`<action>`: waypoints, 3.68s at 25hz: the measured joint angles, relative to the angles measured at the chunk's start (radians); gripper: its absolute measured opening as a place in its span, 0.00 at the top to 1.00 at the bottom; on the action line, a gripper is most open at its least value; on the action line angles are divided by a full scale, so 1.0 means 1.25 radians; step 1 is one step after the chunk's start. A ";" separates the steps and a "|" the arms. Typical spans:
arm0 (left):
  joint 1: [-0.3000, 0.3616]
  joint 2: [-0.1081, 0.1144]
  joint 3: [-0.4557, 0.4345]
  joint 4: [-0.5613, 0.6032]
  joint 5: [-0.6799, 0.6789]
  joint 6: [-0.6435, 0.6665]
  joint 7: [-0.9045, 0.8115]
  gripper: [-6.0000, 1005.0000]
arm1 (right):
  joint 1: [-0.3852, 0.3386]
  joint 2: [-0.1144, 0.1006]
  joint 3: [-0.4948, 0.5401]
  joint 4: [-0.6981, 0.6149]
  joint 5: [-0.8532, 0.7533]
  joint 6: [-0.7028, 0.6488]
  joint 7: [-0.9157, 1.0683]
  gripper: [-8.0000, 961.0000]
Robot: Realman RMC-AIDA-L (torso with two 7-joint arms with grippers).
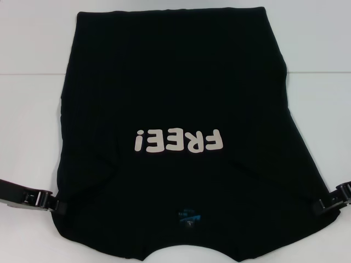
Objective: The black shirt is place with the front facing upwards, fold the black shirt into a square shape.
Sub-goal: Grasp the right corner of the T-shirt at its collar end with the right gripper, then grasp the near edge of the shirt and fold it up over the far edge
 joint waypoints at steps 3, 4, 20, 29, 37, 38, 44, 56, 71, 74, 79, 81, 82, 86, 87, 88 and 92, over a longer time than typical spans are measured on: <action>0.000 0.000 0.000 0.000 0.000 0.000 0.001 0.97 | 0.002 0.001 0.000 0.007 0.000 0.001 -0.001 0.26; 0.000 0.000 0.000 0.000 0.000 -0.001 0.001 0.97 | 0.002 0.001 0.000 0.007 0.000 0.001 -0.001 0.26; -0.003 0.000 0.000 0.000 0.000 -0.001 0.004 0.97 | 0.021 0.011 -0.016 0.019 0.000 -0.003 -0.004 0.26; -0.009 0.001 0.000 0.000 0.000 -0.001 0.004 0.97 | 0.027 0.015 -0.031 0.011 0.000 0.000 -0.009 0.28; -0.013 0.003 0.000 0.000 0.000 0.001 0.004 0.97 | 0.035 0.020 -0.075 0.007 0.000 0.000 -0.002 0.51; -0.014 0.003 0.000 0.000 0.000 0.001 0.005 0.97 | 0.036 0.020 -0.075 0.007 0.000 -0.001 -0.002 0.55; -0.018 0.009 0.000 -0.013 0.000 -0.001 0.005 0.97 | 0.038 0.016 -0.079 0.007 -0.003 -0.005 -0.001 0.80; -0.021 0.012 -0.009 -0.015 -0.001 0.003 0.005 0.97 | 0.042 0.007 -0.075 0.002 -0.016 -0.010 -0.001 0.93; -0.046 0.090 -0.014 -0.154 -0.077 0.134 0.065 0.97 | 0.041 -0.013 -0.067 -0.025 -0.025 -0.154 -0.081 0.97; -0.054 0.110 -0.012 -0.199 -0.069 0.236 0.094 0.97 | 0.035 -0.016 -0.076 -0.024 -0.048 -0.240 -0.146 0.97; -0.054 0.113 -0.003 -0.219 -0.022 0.344 0.113 0.97 | 0.032 -0.013 -0.080 -0.011 -0.076 -0.286 -0.185 0.97; -0.056 0.113 0.002 -0.226 -0.006 0.352 0.117 0.97 | 0.032 -0.009 -0.080 -0.007 -0.079 -0.294 -0.194 0.97; -0.057 0.112 -0.001 -0.228 -0.005 0.351 0.120 0.97 | 0.032 -0.008 -0.078 -0.006 -0.079 -0.294 -0.194 0.97; -0.073 0.110 -0.047 -0.230 -0.020 0.329 0.126 0.97 | 0.035 -0.007 -0.012 -0.005 -0.068 -0.263 -0.181 0.97; -0.080 0.110 -0.065 -0.230 -0.020 0.319 0.123 0.97 | 0.036 -0.008 0.011 -0.004 -0.066 -0.260 -0.178 0.97; -0.087 0.109 -0.082 -0.230 -0.021 0.309 0.119 0.97 | 0.039 -0.010 0.052 -0.004 -0.063 -0.253 -0.173 0.97; -0.112 0.113 -0.149 -0.228 -0.021 0.252 0.088 0.97 | 0.044 -0.023 0.153 -0.007 -0.027 -0.213 -0.147 0.97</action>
